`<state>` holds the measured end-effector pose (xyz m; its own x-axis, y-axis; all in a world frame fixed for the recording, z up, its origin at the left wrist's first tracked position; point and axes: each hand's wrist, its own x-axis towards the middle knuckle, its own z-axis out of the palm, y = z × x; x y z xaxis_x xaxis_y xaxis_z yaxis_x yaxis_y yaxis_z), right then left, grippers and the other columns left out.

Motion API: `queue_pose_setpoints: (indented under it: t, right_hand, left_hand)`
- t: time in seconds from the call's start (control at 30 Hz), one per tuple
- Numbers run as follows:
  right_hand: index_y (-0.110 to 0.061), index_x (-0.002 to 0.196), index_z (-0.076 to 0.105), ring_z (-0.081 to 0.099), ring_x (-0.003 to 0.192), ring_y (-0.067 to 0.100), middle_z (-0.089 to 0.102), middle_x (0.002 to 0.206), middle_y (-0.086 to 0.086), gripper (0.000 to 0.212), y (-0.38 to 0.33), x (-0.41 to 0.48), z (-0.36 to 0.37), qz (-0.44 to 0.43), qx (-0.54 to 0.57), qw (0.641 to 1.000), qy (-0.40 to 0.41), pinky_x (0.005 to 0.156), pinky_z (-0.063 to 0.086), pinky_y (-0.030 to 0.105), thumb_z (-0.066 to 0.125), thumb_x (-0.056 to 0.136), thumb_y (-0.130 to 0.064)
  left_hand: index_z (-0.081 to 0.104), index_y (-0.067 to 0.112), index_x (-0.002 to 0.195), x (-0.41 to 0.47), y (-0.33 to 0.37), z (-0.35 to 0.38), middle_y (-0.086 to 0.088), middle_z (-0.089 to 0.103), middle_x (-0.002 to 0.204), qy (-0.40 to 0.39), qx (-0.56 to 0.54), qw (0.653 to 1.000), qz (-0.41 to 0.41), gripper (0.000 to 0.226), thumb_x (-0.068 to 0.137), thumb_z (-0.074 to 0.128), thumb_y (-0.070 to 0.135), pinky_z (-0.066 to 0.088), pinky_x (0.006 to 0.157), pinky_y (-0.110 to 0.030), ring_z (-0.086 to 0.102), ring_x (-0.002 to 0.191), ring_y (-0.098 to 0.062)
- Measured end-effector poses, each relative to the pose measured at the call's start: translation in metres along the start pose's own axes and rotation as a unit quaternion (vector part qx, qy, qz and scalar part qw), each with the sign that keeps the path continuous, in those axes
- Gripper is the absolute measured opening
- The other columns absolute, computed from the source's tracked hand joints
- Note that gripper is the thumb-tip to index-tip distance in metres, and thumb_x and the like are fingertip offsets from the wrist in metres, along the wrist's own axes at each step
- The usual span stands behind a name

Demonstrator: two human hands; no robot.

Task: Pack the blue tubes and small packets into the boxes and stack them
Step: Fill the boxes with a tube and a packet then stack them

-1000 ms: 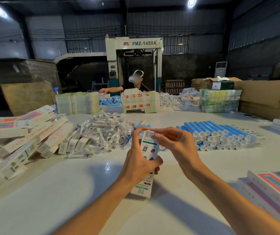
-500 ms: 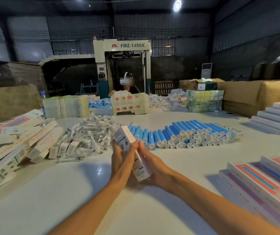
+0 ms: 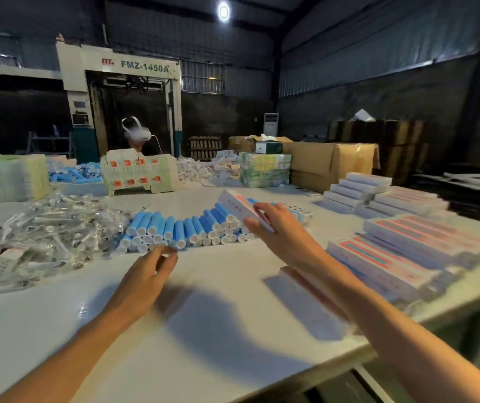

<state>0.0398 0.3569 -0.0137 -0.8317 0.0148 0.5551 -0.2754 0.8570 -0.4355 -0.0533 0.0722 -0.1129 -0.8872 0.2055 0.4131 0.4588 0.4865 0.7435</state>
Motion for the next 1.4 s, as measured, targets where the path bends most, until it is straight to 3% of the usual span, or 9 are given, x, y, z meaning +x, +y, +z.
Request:
queue_pose_setpoints:
  t: [0.17,0.3,0.4,0.57,0.8,1.03,1.13,1.27,1.4]
  right_hand:
    - [-0.026,0.119,0.060,0.049,0.098,0.019,0.059,0.109,0.001,0.027,0.088,-0.033,-0.075,0.045,-0.191,0.979,0.056,0.076,0.042,0.036,0.059,0.101,-0.046]
    - [-0.027,0.130,0.058,0.049,0.106,0.018,0.060,0.122,0.000,0.042,0.131,-0.060,-0.105,0.122,-0.304,0.944,0.037,0.079,0.042,0.031,0.057,0.098,-0.054]
    - [-0.027,0.130,0.059,0.049,0.109,0.017,0.060,0.124,-0.001,0.046,0.145,-0.072,-0.116,0.146,-0.339,0.929,0.037,0.080,0.045,0.033,0.051,0.098,-0.060]
    - [-0.028,0.139,0.058,0.045,0.128,0.022,0.052,0.141,-0.001,0.048,0.143,-0.077,-0.125,0.132,-0.409,0.903,0.033,0.105,0.040,0.040,0.055,0.099,-0.054]
    - [-0.026,0.136,0.059,0.050,0.123,0.021,0.057,0.137,0.000,0.041,0.134,-0.072,-0.125,0.137,-0.422,0.896,0.027,0.102,0.043,0.038,0.053,0.101,-0.047]
    - [-0.021,0.110,0.072,0.063,0.096,0.014,0.070,0.114,-0.001,0.020,0.048,-0.007,-0.059,0.015,-0.230,0.969,0.090,0.079,0.060,0.037,0.059,0.103,-0.034]
    - [-0.017,0.097,0.071,0.064,0.083,0.018,0.071,0.098,0.000,0.021,-0.003,0.023,-0.009,-0.038,-0.154,0.984,0.078,0.071,0.059,0.044,0.053,0.103,-0.026]
    - [-0.013,0.089,0.069,0.062,0.076,0.024,0.071,0.092,0.003,0.022,-0.062,0.050,0.065,-0.069,-0.064,0.995,0.044,0.063,0.054,0.042,0.051,0.100,-0.019]
    - [-0.018,0.075,0.052,0.055,0.068,0.027,0.061,0.074,0.001,0.022,-0.093,0.049,0.146,-0.061,0.064,0.996,0.001,0.059,0.042,0.043,0.055,0.096,-0.017]
  left_hand:
    - [0.071,0.043,0.105,-0.006,-0.001,0.004,0.014,0.067,0.097,-0.036,0.048,0.997,0.055,0.018,0.101,0.069,0.026,0.044,0.080,-0.023,0.060,0.095,0.000]
    - [0.073,0.044,0.103,-0.012,0.004,0.005,0.020,0.067,0.098,-0.062,0.058,0.992,0.088,0.025,0.100,0.070,0.019,0.045,0.082,-0.021,0.058,0.100,0.000]
    - [0.074,0.043,0.104,-0.014,0.009,0.005,0.031,0.061,0.107,-0.082,0.069,0.989,0.103,0.027,0.100,0.070,0.016,0.044,0.081,-0.010,0.057,0.105,0.000]
    - [0.076,0.040,0.104,-0.015,0.011,0.003,0.028,0.063,0.105,-0.115,0.075,0.984,0.116,0.029,0.100,0.071,0.012,0.046,0.080,-0.010,0.058,0.105,-0.001]
    - [0.075,0.041,0.105,-0.017,0.015,0.001,0.028,0.062,0.109,-0.128,0.080,0.981,0.122,0.027,0.101,0.069,0.015,0.046,0.082,-0.007,0.057,0.108,0.000]
    - [0.074,0.043,0.104,-0.018,0.023,0.000,0.014,0.068,0.100,-0.111,0.081,0.986,0.092,0.026,0.102,0.068,0.017,0.053,0.089,-0.027,0.064,0.095,-0.003]
    - [0.074,0.037,0.105,-0.016,0.022,-0.001,0.012,0.069,0.096,-0.066,0.092,0.991,0.075,0.030,0.100,0.069,0.008,0.052,0.089,-0.033,0.064,0.091,-0.005]
    - [0.074,0.034,0.106,-0.012,0.014,-0.006,0.013,0.067,0.092,-0.005,0.109,0.993,0.055,0.022,0.100,0.069,0.014,0.052,0.082,-0.033,0.062,0.082,-0.005]
    - [0.068,0.029,0.108,-0.004,0.007,-0.011,0.009,0.070,0.095,0.046,0.166,0.985,-0.004,0.012,0.097,0.067,0.023,0.048,0.076,-0.036,0.067,0.091,-0.022]
